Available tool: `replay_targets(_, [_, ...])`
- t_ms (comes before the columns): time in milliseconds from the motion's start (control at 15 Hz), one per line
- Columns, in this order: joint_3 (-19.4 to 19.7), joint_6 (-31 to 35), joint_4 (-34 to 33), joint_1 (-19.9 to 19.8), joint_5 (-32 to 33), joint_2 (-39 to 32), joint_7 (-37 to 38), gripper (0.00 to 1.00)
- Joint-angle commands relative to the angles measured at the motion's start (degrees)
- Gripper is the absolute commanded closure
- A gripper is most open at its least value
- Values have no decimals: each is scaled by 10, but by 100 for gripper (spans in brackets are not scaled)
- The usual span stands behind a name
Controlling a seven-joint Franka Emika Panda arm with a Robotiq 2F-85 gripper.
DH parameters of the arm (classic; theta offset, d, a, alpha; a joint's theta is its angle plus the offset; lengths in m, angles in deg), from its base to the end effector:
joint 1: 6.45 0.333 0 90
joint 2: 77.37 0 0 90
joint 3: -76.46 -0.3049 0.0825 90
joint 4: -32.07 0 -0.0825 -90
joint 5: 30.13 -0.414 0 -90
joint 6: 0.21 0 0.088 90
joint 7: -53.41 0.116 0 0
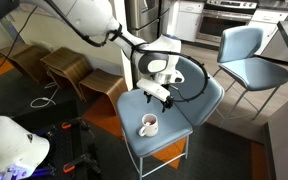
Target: Put the marker on the seat of the chair
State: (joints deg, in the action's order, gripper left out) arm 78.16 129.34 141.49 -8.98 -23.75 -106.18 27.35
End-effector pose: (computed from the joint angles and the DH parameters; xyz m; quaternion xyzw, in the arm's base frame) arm 0.6242 -0.0498 0.1790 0.9697 0.2276 -0.0854 0.0260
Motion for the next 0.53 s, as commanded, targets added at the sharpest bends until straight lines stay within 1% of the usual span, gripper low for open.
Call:
replay_targets(0, [-19, -19, -45, -13, 23, -40, -27, 1])
replay_targets(400, [-42, -21, -74, -17, 17, -97, -26, 1])
replay_targets(467, [-43, -21, -74, -19, 16, -103, -26, 3])
